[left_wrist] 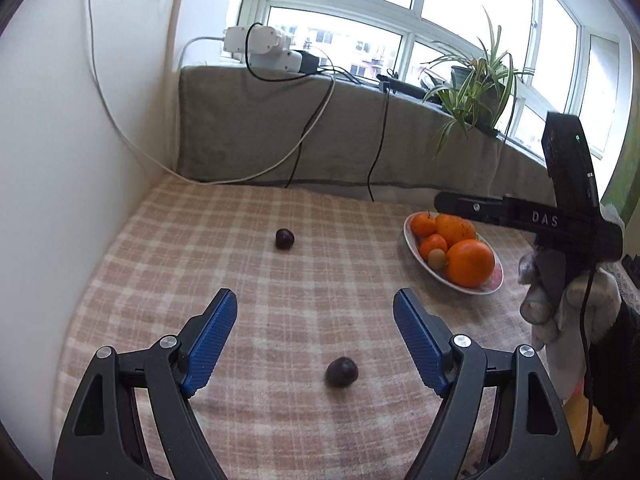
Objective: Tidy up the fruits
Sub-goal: 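Move the right gripper to the second dark plum on the cloth, then close the right gripper on the second plum and lift it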
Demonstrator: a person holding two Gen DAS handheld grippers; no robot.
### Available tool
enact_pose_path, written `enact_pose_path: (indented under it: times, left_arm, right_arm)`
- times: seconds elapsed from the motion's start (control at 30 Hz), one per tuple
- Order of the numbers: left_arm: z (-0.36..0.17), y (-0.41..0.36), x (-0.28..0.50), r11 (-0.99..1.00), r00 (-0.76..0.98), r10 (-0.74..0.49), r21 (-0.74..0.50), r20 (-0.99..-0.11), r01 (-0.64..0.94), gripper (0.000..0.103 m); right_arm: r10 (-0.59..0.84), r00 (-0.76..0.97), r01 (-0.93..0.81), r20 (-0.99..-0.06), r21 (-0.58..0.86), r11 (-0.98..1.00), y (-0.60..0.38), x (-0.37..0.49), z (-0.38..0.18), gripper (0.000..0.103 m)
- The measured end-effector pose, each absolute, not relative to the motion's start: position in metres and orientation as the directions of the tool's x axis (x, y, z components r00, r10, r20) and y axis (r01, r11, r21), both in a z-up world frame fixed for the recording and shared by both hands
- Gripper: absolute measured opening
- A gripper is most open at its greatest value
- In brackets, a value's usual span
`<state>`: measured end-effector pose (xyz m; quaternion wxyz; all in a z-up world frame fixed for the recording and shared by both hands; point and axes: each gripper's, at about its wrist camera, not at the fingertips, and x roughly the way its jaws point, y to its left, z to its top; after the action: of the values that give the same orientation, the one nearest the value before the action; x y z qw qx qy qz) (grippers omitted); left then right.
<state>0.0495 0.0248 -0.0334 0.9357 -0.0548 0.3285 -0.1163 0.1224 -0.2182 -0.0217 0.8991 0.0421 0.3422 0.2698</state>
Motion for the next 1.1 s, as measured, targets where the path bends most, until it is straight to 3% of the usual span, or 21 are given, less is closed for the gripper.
enact_pose_path:
  times: [0.33, 0.6, 0.73, 1.1]
  left_arm:
    - [-0.073, 0.016, 0.044, 0.956, 0.687, -0.293, -0.218, -0.665, 0.196, 0.077]
    - [-0.094, 0.006, 0.050, 0.953, 0.643, -0.301, -0.212, -0.704, 0.215, 0.069]
    - [-0.099, 0.003, 0.053, 0.950, 0.631, -0.313, -0.224, -0.710, 0.219, 0.061]
    - [-0.106, -0.004, 0.062, 0.947, 0.617, -0.319, -0.226, -0.720, 0.226, 0.044]
  right_arm:
    - [0.525, 0.541, -0.558, -0.657, 0.187, 0.809, -0.147, 0.151, -0.035, 0.080]
    - [0.508, 0.455, -0.595, -0.731, 0.175, 0.785, -0.101, 0.180, -0.063, 0.072]
    - [0.486, 0.440, -0.590, -0.755, 0.165, 0.791, -0.088, 0.192, -0.076, 0.061]
    - [0.474, 0.412, -0.592, -0.778, 0.167, 0.788, -0.067, 0.211, -0.104, 0.046]
